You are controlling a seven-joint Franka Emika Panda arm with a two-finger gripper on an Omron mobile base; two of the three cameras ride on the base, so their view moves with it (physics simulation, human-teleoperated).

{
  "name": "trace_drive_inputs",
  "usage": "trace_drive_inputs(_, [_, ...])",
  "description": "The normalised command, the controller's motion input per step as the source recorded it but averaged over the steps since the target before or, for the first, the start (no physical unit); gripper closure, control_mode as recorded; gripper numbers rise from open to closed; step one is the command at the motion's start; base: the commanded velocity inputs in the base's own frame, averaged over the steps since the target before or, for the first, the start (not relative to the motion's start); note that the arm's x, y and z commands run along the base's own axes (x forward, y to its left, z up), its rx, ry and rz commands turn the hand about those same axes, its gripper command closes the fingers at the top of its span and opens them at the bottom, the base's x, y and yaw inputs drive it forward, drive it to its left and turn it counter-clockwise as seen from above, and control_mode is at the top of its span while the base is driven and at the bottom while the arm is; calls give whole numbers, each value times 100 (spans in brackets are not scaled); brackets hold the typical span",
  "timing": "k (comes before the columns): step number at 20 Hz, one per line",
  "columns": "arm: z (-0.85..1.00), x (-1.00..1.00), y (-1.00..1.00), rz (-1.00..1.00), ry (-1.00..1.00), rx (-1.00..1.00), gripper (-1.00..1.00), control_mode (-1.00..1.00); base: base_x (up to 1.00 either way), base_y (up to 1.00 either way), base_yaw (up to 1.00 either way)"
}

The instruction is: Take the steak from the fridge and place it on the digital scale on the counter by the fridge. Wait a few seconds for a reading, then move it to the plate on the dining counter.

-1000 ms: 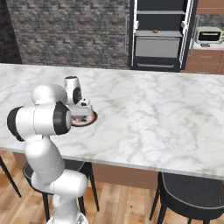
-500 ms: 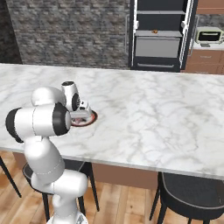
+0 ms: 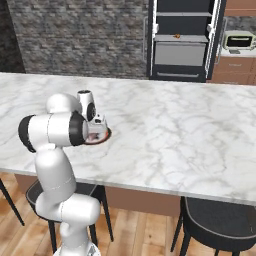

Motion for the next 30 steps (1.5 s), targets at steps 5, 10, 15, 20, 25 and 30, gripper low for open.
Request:
trace_drive_inputs(5, [-1,14,0,3,7,0,100,-100,0,0,0])
trace_drive_inputs(10, [-18,16,1,4,2,0,100,-100,0,0,0])
trace_drive_inputs(15, [-21,43,9,10,4,0,100,-100,0,0,0])
trace_drive_inputs(20, [-4,38,5,12,4,0,100,-100,0,0,0])
trace_drive_inputs(25, [-1,15,6,9,0,0,100,-100,0,0,0])
trace_drive_inputs(30, [-1,0,7,5,0,0,100,-100,0,0,0])
